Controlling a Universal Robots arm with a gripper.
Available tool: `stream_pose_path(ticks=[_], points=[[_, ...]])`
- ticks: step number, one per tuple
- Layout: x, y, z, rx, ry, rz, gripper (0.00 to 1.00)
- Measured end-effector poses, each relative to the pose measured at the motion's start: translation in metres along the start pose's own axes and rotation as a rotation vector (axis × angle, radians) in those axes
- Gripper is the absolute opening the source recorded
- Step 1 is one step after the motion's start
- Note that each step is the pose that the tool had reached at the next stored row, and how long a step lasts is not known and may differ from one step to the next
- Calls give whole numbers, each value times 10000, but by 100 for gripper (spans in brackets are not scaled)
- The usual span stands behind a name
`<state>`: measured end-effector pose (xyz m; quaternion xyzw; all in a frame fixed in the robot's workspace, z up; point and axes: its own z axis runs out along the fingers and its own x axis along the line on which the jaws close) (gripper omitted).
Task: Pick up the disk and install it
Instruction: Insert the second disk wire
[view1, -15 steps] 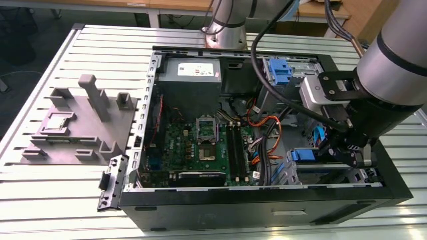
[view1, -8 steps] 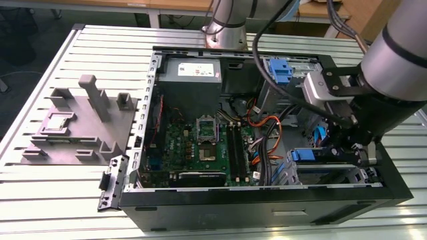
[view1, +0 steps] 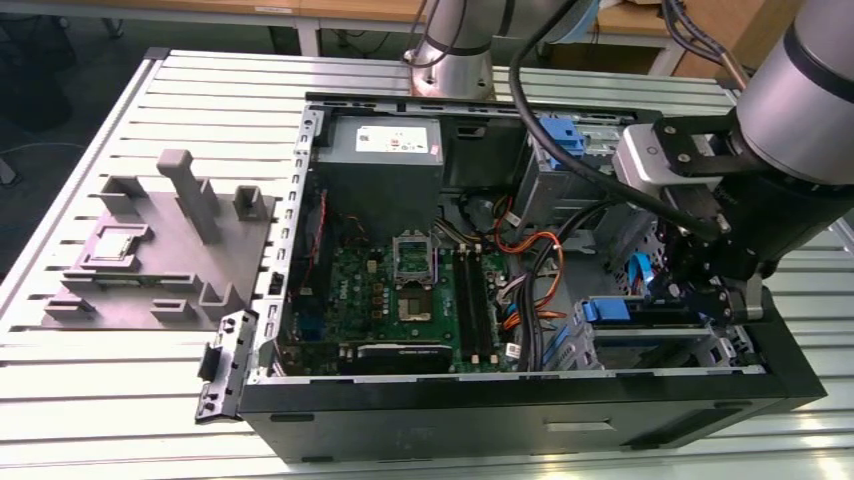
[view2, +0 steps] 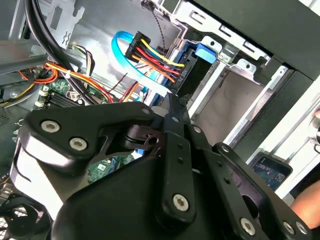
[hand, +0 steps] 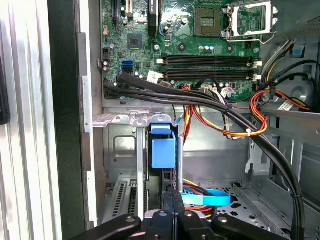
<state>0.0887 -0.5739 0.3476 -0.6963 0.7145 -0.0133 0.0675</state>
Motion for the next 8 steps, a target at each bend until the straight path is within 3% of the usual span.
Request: stream_pose_path(ticks=[8], points=[[-1,-1,-8,0,0,0,10]])
